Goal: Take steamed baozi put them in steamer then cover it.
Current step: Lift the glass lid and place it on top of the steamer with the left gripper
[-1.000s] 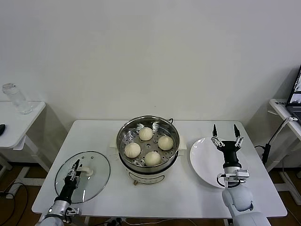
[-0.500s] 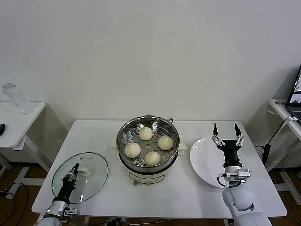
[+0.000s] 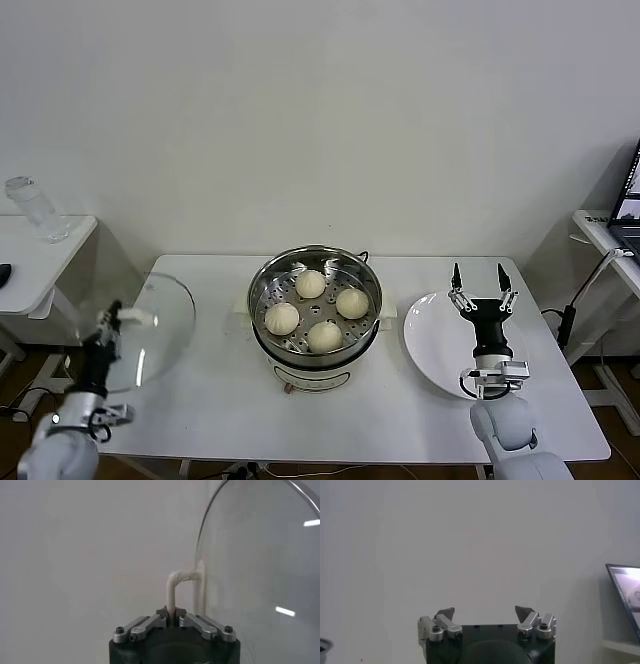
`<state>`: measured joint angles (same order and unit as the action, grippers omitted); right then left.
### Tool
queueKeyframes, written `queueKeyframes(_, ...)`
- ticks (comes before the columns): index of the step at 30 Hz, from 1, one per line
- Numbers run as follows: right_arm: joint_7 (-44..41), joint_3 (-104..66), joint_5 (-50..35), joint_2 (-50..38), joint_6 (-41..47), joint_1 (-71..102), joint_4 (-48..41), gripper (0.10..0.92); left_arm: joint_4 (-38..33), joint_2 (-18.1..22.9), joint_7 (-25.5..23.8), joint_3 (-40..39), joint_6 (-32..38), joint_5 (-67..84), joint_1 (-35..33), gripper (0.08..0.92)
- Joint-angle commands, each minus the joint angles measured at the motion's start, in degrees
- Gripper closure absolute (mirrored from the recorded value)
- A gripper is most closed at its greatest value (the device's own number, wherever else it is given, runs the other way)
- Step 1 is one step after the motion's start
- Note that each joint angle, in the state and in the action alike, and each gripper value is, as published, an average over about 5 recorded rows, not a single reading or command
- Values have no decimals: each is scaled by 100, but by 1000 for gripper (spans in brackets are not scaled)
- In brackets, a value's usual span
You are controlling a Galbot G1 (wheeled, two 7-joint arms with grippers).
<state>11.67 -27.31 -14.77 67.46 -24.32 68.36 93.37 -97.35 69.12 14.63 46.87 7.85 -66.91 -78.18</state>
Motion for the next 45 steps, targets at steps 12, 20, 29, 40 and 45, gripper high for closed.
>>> queueKeyframes(12,137,-52,96,78,268,-17,-93,203,-2862,-101,-1353,-2835,-2422,411,879,812)
queueKeyframes(20,178,-91,309,210,528,-24,-263,203,-2005,286,-1755,-4173,-3432,175,1846,812)
queueKeyframes(29,192,-97,373,259,706,-20,-316,203,-1642,433,-2481,-4639,-3907,-520,2258,812)
queueKeyframes(40,190,-119,478,343,701,-50,-425,203,-1471,736,-2753,-4944,-4022,-1219,2206,812)
queueKeyframes(45,189,-176,481,352,694,-36,-448,203,-1364,848,-2775,-5013,-3985,-1431,2166,812)
